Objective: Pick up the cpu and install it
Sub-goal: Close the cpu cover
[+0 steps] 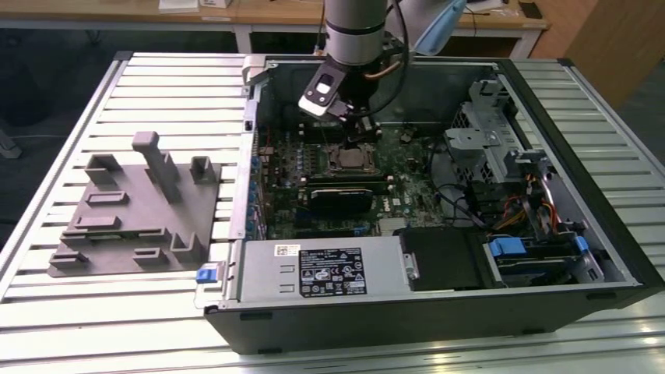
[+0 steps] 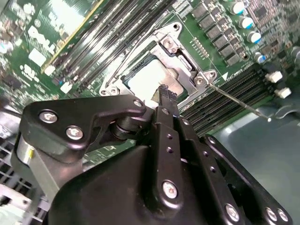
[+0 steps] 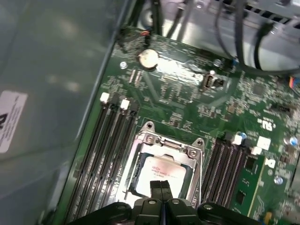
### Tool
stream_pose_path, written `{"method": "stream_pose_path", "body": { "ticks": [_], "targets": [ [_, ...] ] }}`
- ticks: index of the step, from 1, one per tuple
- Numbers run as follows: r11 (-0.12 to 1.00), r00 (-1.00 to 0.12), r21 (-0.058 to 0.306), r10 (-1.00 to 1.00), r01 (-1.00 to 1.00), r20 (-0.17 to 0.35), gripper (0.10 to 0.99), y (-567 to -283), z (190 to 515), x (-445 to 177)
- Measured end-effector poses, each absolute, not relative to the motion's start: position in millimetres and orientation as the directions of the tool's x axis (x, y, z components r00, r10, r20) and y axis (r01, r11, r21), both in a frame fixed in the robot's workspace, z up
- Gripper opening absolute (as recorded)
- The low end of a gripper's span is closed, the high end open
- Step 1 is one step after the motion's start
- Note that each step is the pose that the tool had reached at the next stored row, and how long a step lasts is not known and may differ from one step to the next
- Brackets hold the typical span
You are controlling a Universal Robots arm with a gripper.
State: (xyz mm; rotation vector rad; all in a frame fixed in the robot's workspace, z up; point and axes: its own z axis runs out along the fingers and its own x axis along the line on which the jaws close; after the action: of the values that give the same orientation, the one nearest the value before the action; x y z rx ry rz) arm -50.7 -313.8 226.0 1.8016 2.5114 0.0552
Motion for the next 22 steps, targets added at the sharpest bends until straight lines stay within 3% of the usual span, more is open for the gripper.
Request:
{"method": "stream_pose_path", "body": {
  "ticks": [22],
  "targets": [
    [0.665,-0.664,0.055,0.747,0.745,-0.026,0.106,-313.9,224.2,-50.7]
  ]
}}
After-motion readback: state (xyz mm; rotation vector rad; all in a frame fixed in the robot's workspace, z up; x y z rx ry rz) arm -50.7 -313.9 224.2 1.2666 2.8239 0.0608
